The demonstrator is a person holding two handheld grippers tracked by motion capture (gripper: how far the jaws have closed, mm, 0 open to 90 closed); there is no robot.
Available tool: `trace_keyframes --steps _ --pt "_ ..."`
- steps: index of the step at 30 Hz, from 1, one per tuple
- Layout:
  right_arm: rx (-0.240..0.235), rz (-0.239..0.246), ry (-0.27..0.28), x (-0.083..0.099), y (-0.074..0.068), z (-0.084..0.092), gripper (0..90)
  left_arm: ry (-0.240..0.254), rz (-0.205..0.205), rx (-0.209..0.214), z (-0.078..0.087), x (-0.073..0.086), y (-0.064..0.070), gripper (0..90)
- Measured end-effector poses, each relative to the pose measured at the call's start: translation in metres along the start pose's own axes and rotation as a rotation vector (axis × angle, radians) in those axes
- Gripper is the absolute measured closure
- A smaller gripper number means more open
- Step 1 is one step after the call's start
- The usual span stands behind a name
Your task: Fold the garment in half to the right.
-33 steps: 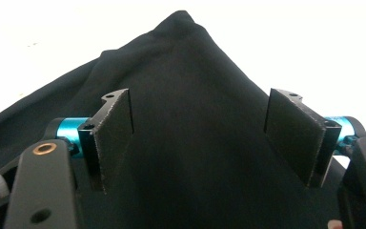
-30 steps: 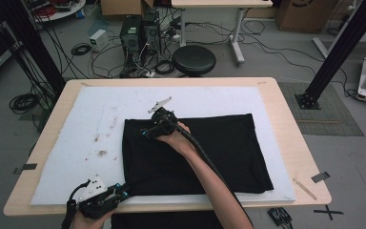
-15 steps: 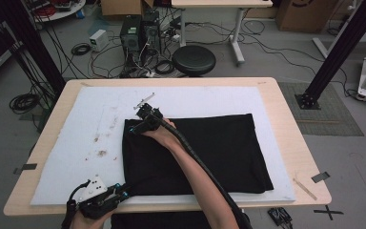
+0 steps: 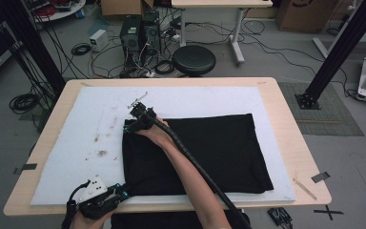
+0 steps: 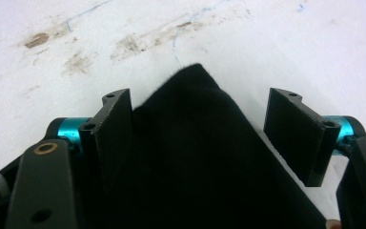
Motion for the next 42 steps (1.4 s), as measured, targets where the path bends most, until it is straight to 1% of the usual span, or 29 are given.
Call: trace_keyframes --steps 2,6,10,11,12,13,14,17,18,20,22,26,28,30,31,32,36,37,39,42 --pt "0.002 0.013 -0.012 -0.002 -0.001 -0.003 26.0 0.001 0.002 -0.001 0.0 0.0 0.0 78.6" --pt "0.015 0.024 -0.018 -0.004 -0.002 -0.005 26.5 0.003 -0.001 0.0 0.0 0.0 0.0 78.5" --pt "0.022 0.03 -0.018 -0.004 -0.002 -0.005 32.8 0.003 -0.001 -0.002 0.0 0.0 0.0 78.5" --pt "0.022 0.031 -0.015 -0.004 -0.002 -0.004 36.2 0.003 -0.001 -0.002 0.0 0.0 0.0 78.5" --pt "0.022 0.031 -0.015 -0.004 -0.002 -0.004 36.2 0.003 -0.001 -0.002 0.0 0.0 0.0 78.5" --pt "0.017 0.033 -0.015 -0.004 -0.003 -0.004 41.0 0.003 -0.001 -0.002 0.0 0.0 0.0 78.5" --pt "-0.003 0.041 -0.009 -0.005 -0.005 -0.003 48.9 0.004 -0.001 -0.002 0.0 0.0 0.0 78.5" --pt "-0.024 0.05 0.001 -0.005 -0.007 -0.002 61.7 0.002 -0.006 -0.002 0.0 0.001 0.0 78.5" --pt "-0.024 0.05 0.001 -0.005 -0.007 -0.002 61.7 0.002 -0.006 -0.002 0.0 0.001 0.0 78.5" --pt "-0.002 0.06 0.002 -0.004 -0.007 -0.002 70.3 0.007 -0.005 -0.002 0.0 0.001 0.0 78.5" --pt "0.0 0.059 0.005 -0.003 -0.006 -0.002 74.5 0.012 -0.004 0.0 0.0 0.001 0.0 78.6" --pt "-0.021 0.048 0.009 -0.003 -0.007 -0.001 84.4 0.02 -0.006 -0.004 0.0 0.001 0.002 79.7" --pt "-0.02 0.057 0.009 -0.002 -0.007 -0.001 85.5 0.02 -0.006 -0.008 0.0 0.002 0.002 80.6" --pt "-0.004 0.075 0.0 -0.002 -0.007 0.001 86.9 0.012 -0.001 0.0 0.001 0.001 0.001 81.1" --pt "-0.004 0.071 -0.002 -0.002 -0.008 0.001 86.9 0.017 0.009 0.005 0.001 0.001 0.001 81.2" --pt "-0.003 0.065 -0.003 -0.002 -0.008 0.002 87.0 0.018 0.007 0.004 0.001 0.001 0.001 81.3" --pt "-0.011 0.068 -0.004 -0.002 -0.008 0.003 87.2 0.021 0.005 0.002 0.002 0.001 0.001 81.6" --pt "-0.011 0.068 -0.004 -0.002 -0.008 0.003 87.4 0.023 0.0 0.005 0.003 0.0 0.002 81.6" --pt "-0.024 0.073 -0.003 -0.002 -0.008 0.004 87.6 0.032 0.006 0.019 0.005 -0.002 0.002 81.7" --pt "-0.031 0.073 0.004 -0.003 -0.008 0.005 87.6 0.042 0.009 0.03 0.009 -0.004 0.002 81.7"
Point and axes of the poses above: each handheld gripper's, and its own axes: z roughly backward along the jaws, x roughly out of its underside, y roughly to its right, the point moved 6 cm from there along -z, roughly forward along the jaws, and after that the axes turned 11 degrees about z, right-handed, at the moved point
